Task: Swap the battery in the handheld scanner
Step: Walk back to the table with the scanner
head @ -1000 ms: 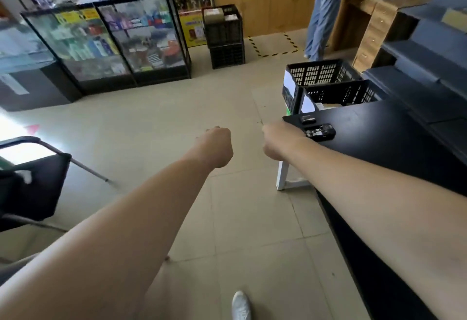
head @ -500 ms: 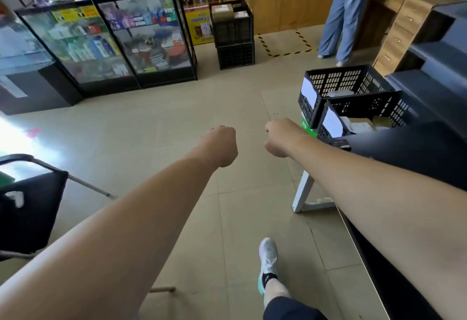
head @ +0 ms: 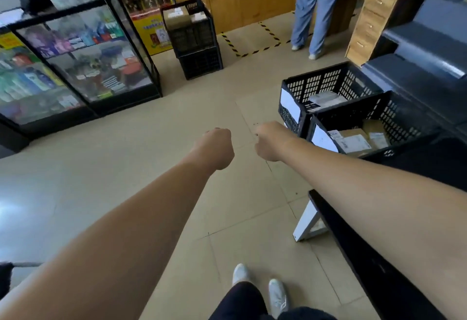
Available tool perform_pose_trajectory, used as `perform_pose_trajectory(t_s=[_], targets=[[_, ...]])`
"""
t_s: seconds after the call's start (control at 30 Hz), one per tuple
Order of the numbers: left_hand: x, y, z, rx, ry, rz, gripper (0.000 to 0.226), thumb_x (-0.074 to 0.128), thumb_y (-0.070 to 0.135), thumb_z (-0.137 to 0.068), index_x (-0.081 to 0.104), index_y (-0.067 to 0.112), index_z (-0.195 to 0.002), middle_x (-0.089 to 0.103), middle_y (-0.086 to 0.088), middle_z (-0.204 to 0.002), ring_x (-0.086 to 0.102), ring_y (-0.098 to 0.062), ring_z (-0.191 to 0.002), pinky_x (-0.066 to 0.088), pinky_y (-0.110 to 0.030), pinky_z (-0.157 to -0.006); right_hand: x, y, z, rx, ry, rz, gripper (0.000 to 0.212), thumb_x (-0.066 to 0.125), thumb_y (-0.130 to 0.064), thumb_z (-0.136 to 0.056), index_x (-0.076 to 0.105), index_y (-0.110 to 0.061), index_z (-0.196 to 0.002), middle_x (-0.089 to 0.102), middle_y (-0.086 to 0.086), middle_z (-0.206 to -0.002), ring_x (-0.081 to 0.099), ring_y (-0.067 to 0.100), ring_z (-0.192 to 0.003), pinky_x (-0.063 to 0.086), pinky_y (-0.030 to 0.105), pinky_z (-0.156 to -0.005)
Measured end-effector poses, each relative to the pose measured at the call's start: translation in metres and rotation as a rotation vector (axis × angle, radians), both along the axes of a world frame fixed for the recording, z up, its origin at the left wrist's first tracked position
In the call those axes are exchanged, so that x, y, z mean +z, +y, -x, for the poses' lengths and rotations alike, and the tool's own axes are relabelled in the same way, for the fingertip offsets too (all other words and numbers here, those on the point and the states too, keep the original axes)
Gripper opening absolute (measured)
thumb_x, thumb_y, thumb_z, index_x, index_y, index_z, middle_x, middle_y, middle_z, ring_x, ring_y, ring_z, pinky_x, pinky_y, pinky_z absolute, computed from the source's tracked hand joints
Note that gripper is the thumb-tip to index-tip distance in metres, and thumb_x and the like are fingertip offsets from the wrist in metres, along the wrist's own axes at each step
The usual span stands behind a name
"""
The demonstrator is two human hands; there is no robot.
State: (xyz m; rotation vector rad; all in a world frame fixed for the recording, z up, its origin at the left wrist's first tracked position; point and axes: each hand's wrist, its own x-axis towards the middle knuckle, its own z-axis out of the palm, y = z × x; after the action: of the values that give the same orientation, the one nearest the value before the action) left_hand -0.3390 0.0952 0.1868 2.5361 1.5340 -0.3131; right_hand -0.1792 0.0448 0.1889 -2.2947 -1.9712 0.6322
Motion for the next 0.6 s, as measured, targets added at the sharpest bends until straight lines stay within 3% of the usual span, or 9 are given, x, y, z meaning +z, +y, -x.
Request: perform_pose_trajectory(t_s=[0.07,0.13,0.2,0.33,0.43,0.53,0.6], targets=[[0.0,0.028,-0.036,-0.053,-0.022,0.015,0.031,0.046,0.008,-0.093,0.058,0.005,-0.122,0.06,-0.015,-0.121,0.056,-0.035,-0.112,0.05,-0.043,-0.095,-0.006,0.012,-0.029,-0.079,0.031,-0.008,0.018,0.048,-0.006,-0.086,0.062,-0.005,-0.098,0.063,0.013,-0.106,0.062,0.031,-0.088,0.054,0.034,-0.069],[-0.003,0.052,-0.083,-0.159,-0.031,0.02,0.033,0.046,0.008,-0.095,0.056,0.005,-0.126,0.059,-0.016,-0.126,0.056,-0.036,-0.116,0.049,-0.042,-0.096,-0.01,0.018,-0.066,-0.198,0.055,-0.031,0.011,0.051,-0.004,-0.083,0.061,-0.003,-0.089,0.062,0.011,-0.093,0.06,0.026,-0.071,0.047,0.028,-0.055],[-0.009,0.066,-0.136,-0.289,-0.028,0.042,0.035,0.046,0.01,-0.095,0.056,0.006,-0.129,0.059,-0.016,-0.13,0.055,-0.036,-0.119,0.048,-0.043,-0.098,-0.012,0.012,-0.105,-0.32,0.049,-0.053,0.01,0.055,-0.006,-0.083,0.063,-0.004,-0.089,0.065,0.013,-0.091,0.062,0.028,-0.072,0.045,0.027,-0.051],[-0.025,0.049,-0.241,-0.618,-0.001,0.12,0.033,0.047,0.009,-0.093,0.056,0.005,-0.124,0.061,-0.018,-0.124,0.059,-0.037,-0.113,0.051,-0.044,-0.092,-0.011,-0.037,-0.173,-0.601,-0.007,-0.029,0.024,0.058,-0.016,-0.091,0.064,-0.008,-0.112,0.067,0.013,-0.111,0.065,0.033,-0.097,0.056,0.036,-0.07],[-0.034,0.007,-0.304,-0.817,-0.016,0.185,0.034,0.05,0.009,-0.092,0.057,0.004,-0.125,0.059,-0.017,-0.126,0.057,-0.038,-0.117,0.05,-0.045,-0.095,-0.011,-0.097,-0.207,-0.88,-0.011,-0.006,0.028,0.055,-0.015,-0.093,0.063,-0.01,-0.119,0.066,0.012,-0.117,0.065,0.032,-0.099,0.058,0.038,-0.074],[-0.04,-0.051,-0.341,-1.032,-0.014,0.259,0.025,0.052,0.01,-0.09,0.06,0.005,-0.113,0.061,-0.017,-0.117,0.059,-0.039,-0.111,0.051,-0.045,-0.09,-0.014,-0.166,-0.212,-1.108,0.012,0.04,0.03,0.054,-0.017,-0.094,0.062,-0.01,-0.122,0.064,0.012,-0.122,0.064,0.033,-0.102,0.059,0.041,-0.082],[-0.045,-0.087,-0.352,-1.142,0.01,0.255,0.021,0.049,0.012,-0.092,0.058,0.008,-0.11,0.058,-0.016,-0.117,0.057,-0.038,-0.109,0.05,-0.048,-0.091,-0.017,-0.205,-0.205,-1.212,0.004,0.082,0.029,0.055,-0.018,-0.094,0.062,-0.01,-0.122,0.065,0.012,-0.119,0.064,0.032,-0.101,0.057,0.037,-0.079]])
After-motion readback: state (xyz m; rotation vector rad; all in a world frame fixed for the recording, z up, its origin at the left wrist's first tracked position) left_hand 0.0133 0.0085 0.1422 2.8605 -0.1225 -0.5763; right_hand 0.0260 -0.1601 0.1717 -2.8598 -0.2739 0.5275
